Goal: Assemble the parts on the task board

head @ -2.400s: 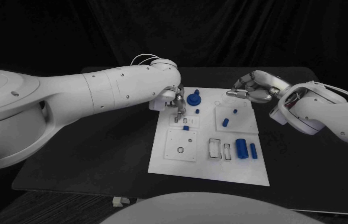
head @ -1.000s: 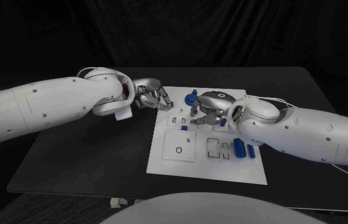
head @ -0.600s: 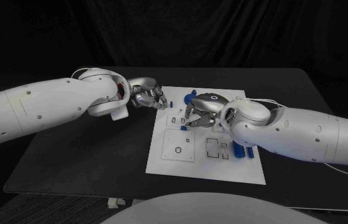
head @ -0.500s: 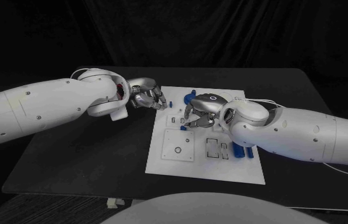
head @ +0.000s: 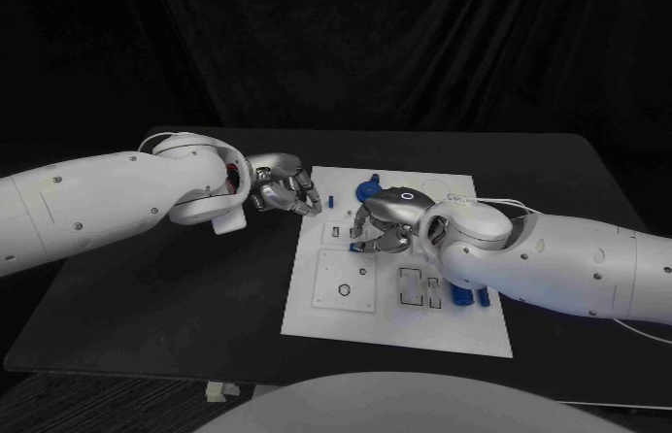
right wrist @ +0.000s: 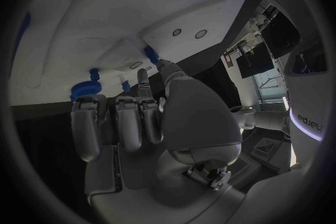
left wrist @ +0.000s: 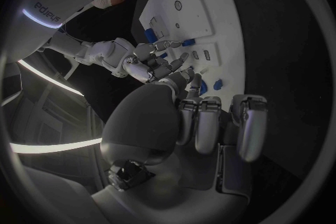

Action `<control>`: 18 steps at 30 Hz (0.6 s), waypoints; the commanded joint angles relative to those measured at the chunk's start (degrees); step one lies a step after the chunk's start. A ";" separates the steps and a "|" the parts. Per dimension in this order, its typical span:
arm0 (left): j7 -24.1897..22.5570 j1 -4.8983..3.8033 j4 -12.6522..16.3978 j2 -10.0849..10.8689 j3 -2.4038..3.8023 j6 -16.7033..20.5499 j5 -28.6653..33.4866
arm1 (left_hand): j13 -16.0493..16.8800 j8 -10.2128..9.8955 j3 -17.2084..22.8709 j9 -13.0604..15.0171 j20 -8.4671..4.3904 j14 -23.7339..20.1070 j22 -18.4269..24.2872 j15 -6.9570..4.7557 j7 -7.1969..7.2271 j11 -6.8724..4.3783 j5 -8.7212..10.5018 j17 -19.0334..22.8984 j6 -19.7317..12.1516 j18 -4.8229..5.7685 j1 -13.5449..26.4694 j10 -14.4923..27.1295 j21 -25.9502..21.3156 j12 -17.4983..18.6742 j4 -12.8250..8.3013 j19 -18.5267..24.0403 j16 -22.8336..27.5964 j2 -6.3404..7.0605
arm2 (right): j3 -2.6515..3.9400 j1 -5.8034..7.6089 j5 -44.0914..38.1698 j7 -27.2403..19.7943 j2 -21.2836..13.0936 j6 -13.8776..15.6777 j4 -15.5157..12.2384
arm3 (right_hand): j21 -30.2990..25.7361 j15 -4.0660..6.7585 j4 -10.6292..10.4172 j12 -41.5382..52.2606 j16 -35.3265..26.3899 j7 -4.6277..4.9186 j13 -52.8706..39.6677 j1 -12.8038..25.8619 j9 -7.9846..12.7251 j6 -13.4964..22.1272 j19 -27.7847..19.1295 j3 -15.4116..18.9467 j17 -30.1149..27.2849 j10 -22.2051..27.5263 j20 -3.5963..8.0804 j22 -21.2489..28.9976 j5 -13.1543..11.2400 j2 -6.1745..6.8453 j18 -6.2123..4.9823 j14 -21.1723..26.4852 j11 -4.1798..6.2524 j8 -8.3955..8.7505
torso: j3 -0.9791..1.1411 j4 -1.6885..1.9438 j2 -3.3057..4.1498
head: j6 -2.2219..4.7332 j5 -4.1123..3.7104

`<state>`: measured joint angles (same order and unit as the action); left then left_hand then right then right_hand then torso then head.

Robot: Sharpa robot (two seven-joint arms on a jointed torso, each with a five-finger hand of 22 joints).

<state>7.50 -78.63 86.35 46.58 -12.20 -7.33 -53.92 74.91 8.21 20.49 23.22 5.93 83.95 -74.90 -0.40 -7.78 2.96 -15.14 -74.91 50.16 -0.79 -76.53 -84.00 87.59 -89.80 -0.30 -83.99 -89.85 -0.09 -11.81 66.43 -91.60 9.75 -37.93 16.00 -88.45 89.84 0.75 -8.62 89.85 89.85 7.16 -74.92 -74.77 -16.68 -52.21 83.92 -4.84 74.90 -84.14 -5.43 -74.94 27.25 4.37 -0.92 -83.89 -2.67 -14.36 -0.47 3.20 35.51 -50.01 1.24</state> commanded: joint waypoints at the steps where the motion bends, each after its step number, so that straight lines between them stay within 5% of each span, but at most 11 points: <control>1: 0.36 0.11 -0.02 -0.21 0.05 -1.55 0.19 | 15.09 -0.23 -0.10 -0.13 0.41 6.05 -11.50 0.46 -0.26 0.41 0.34 -15.09 0.31 -0.37 -0.12 -6.00 -0.41 -0.20 0.42 -2.64 -0.15 -0.03 | 0.05 -0.23 -0.63 0.71 0.14 -0.79 0.18 | 0.16 -0.09 0.02 0.15 0.15 0.01 -15.08 0.43 -0.10 0.15 6.08 -0.43 15.10 -5.86 -0.22 -15.06 0.48 0.27 0.92 -6.11 -0.28 0.15 | 0.00 -0.05 -0.01 | 0.01 0.00; 9: 0.74 0.17 -0.40 -0.60 0.05 -2.35 0.19 | 15.09 -0.19 -0.09 -0.30 0.45 6.05 -11.24 0.50 -0.24 0.42 0.35 -15.09 0.45 -0.46 -0.06 -6.00 -0.62 -0.20 0.68 -2.38 -0.15 -0.09 | 0.05 -0.59 -0.63 0.63 0.52 -1.21 0.51 | 0.16 -0.06 0.11 0.15 0.15 -0.05 -15.08 0.46 -0.26 -0.07 6.08 -0.81 15.10 -5.86 -0.21 -15.06 1.38 0.37 0.92 -6.11 -0.23 0.15 | -0.01 -0.07 -0.05 | 0.01 -0.09; 15: 0.92 0.26 -0.74 -0.86 0.05 -2.74 0.19 | 15.09 -0.17 -0.08 -0.34 0.46 6.05 -11.13 0.50 -0.24 0.42 0.35 -15.09 0.50 -0.49 -0.06 -6.00 -0.71 -0.20 0.75 -2.27 -0.15 -0.11 | 0.05 -0.72 -0.62 0.39 0.69 -1.36 0.96 | 0.16 0.49 1.63 0.15 0.15 -0.75 -15.08 -0.29 -1.92 -2.10 6.08 -3.81 15.10 -5.86 0.27 -15.06 9.84 0.77 0.92 -6.11 0.40 -0.84 | -0.08 -0.07 -0.09 | 0.01 -0.17; 18: 0.97 0.34 -0.85 -0.95 0.05 -2.91 0.19 | 15.09 -0.15 -0.05 -0.41 0.47 6.05 -11.12 0.51 -0.22 0.41 0.34 -15.09 0.56 -0.50 -0.07 -6.00 -0.73 -0.20 0.84 -2.25 -0.15 -0.16 | 0.05 -0.76 -0.62 0.32 0.77 -1.70 1.15 | 0.16 0.58 1.87 0.15 0.15 -0.86 -15.08 -0.22 -2.29 -2.32 6.08 -4.27 15.10 -5.86 0.37 -15.06 10.84 0.92 0.92 -6.11 0.50 -1.03 | -0.08 -0.15 -0.09 | 0.01 -0.13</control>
<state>8.54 -78.42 85.48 45.79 -12.20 -9.24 -53.94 74.91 8.21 20.35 22.86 5.93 83.94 -74.90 -0.40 -7.99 2.96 -15.14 -74.91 50.36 -0.80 -76.53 -84.00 87.16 -89.80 0.17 -83.99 -89.85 -0.10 -11.79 65.84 -91.72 9.69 -37.21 15.17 -87.33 89.84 0.97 -6.70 89.85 89.85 6.35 -74.92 -74.87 -18.91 -54.07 83.92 -8.82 74.90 -83.93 -5.43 -74.93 37.90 4.92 -0.92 -84.10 -2.46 -15.02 -0.52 3.11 35.43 -50.01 1.08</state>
